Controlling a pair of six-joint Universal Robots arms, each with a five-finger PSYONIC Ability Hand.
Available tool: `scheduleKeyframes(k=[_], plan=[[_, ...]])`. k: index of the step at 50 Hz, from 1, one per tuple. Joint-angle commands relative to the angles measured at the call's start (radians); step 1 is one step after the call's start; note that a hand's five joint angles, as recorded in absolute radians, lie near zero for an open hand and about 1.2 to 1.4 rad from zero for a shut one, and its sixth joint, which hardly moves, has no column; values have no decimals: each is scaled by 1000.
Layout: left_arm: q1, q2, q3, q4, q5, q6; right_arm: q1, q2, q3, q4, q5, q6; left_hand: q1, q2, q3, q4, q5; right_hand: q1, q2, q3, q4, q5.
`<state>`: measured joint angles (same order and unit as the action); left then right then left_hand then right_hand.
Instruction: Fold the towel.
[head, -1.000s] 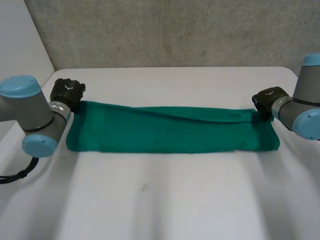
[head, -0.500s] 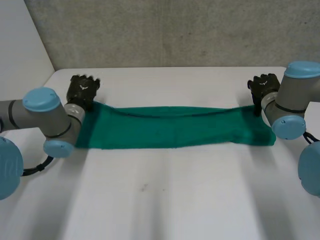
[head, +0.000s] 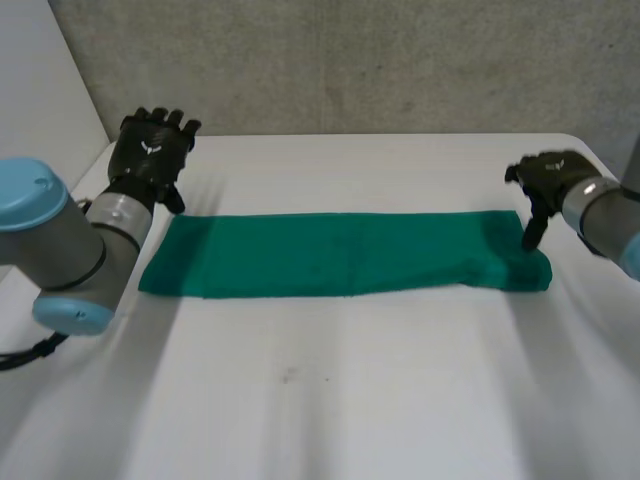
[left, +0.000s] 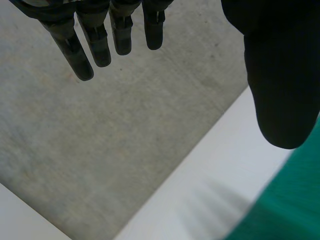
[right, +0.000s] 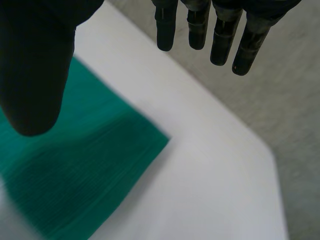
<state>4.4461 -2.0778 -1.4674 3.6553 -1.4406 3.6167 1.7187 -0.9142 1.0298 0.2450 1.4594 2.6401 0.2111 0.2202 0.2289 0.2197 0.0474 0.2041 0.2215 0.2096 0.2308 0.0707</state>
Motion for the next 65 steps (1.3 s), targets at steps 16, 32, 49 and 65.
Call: scheduleKeyframes(k=[16, 32, 49, 65], plan=[[-1, 102, -205, -29, 2, -185, -131, 100, 181, -188, -48, -6, -9, -18, -27, -18, -20, 1190, 1173, 1185, 1164, 1149], [1, 105, -211, -31, 2, -187, -292, 84, 133, -173, -33, -172, -9, -18, -27, -18, -20, 1192, 1175, 1187, 1165, 1151], [2, 125, -212, -32, -11, -188, 103, 14, -69, -219, -94, -236, -12, -21, -30, -21, -23, 1192, 1175, 1187, 1165, 1151], [24, 143, -215, -34, -50, -191, 596, 280, -126, -443, -278, -293, -24, -33, -42, -33, -35, 1192, 1175, 1187, 1165, 1151]])
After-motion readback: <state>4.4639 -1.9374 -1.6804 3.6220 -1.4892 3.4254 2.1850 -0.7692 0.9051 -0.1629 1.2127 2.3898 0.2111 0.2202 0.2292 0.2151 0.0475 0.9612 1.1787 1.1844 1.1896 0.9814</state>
